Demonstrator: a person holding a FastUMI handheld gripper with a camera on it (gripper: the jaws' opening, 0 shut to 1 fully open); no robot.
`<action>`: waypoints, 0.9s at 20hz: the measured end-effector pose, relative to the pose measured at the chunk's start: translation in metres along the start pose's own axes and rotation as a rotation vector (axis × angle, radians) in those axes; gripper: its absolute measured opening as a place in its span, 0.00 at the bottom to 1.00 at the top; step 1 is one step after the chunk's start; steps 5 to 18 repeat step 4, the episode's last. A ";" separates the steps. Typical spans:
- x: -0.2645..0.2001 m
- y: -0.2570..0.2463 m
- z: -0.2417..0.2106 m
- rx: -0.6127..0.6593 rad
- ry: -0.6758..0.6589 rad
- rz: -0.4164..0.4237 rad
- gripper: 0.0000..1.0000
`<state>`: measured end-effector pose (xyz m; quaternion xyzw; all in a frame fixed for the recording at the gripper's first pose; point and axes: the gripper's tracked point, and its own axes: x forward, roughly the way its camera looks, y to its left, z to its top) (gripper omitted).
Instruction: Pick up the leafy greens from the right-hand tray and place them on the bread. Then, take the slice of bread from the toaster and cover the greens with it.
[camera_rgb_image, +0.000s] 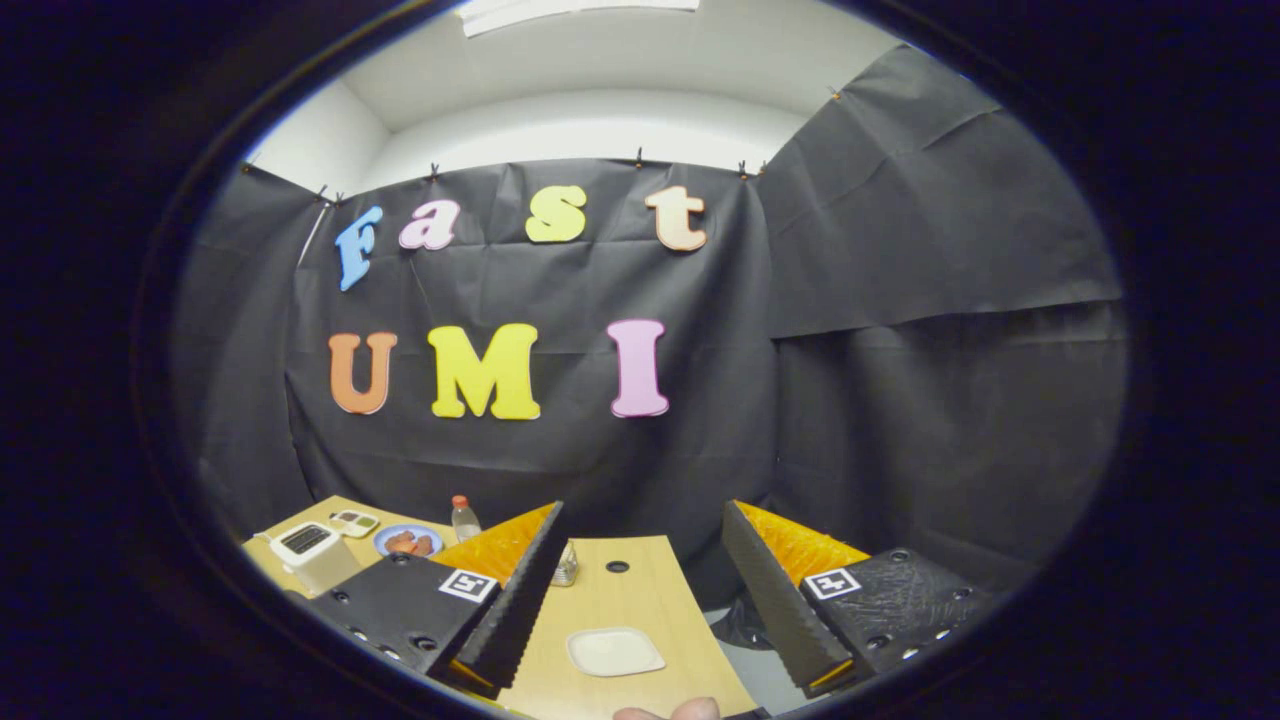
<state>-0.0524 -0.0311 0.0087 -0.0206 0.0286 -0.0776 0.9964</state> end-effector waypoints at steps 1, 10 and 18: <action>-0.001 0.007 0.003 0.000 -0.009 0.003 0.95; -0.006 0.029 0.006 0.008 -0.018 0.018 0.95; -0.006 0.029 0.006 0.008 -0.018 0.018 0.95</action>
